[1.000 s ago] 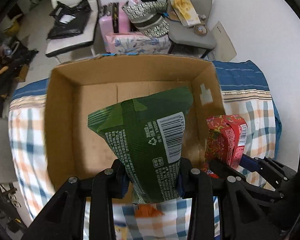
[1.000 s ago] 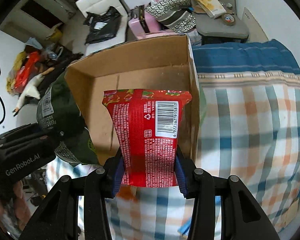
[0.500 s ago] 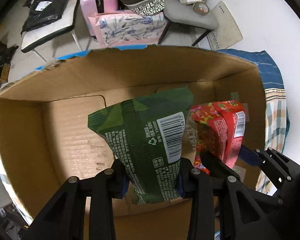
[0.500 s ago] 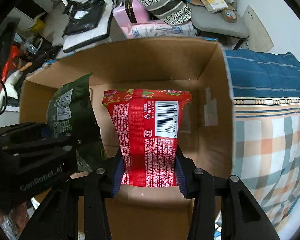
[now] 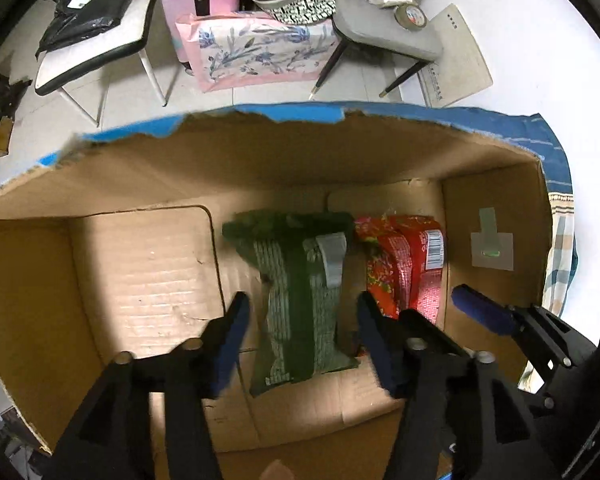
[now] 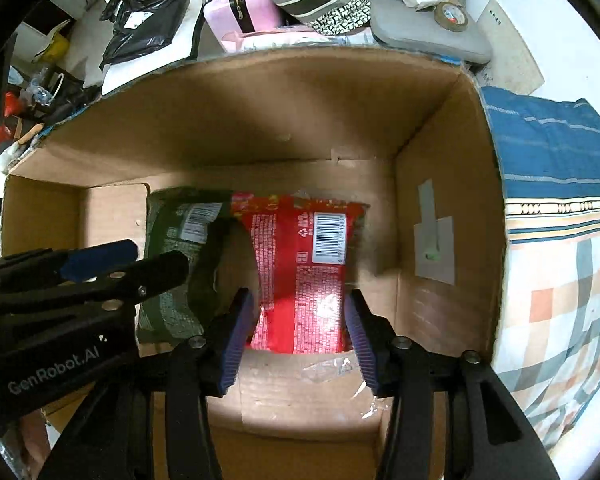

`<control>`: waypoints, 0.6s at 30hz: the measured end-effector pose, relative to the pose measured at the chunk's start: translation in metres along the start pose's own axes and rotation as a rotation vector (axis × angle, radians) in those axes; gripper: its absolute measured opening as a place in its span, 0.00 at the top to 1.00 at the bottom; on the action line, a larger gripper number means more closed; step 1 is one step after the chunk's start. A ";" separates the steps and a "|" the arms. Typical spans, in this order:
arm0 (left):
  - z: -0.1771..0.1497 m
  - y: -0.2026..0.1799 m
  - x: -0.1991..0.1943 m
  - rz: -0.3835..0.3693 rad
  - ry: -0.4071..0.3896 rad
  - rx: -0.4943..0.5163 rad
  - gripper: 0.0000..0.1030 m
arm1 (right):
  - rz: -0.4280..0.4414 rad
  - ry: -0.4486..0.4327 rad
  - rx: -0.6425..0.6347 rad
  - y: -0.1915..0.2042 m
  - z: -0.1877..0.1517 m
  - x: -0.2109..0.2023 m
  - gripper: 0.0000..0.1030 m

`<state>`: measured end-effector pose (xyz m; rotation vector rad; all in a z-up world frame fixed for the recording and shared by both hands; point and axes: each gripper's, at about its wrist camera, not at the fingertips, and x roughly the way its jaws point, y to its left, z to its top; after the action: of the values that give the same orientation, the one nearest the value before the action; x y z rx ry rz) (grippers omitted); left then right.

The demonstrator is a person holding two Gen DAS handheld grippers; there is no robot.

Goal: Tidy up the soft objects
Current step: 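Open both tools to release the bags into the box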

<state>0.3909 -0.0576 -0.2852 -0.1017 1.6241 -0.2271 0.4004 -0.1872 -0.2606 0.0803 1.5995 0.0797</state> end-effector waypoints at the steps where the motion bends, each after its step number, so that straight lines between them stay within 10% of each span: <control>1: -0.001 0.000 -0.002 0.004 -0.010 -0.003 0.32 | 0.005 0.000 0.001 0.001 0.000 0.000 0.46; 7: -0.021 0.006 -0.017 0.085 -0.072 -0.017 0.12 | -0.025 -0.036 -0.005 0.009 -0.013 -0.020 0.14; 18: -0.094 0.021 -0.069 0.149 -0.275 -0.059 0.03 | -0.094 -0.142 -0.007 0.037 -0.073 -0.071 0.00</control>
<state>0.3037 -0.0151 -0.2176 -0.0545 1.3579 -0.0475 0.3301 -0.1578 -0.1845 0.0050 1.4587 0.0069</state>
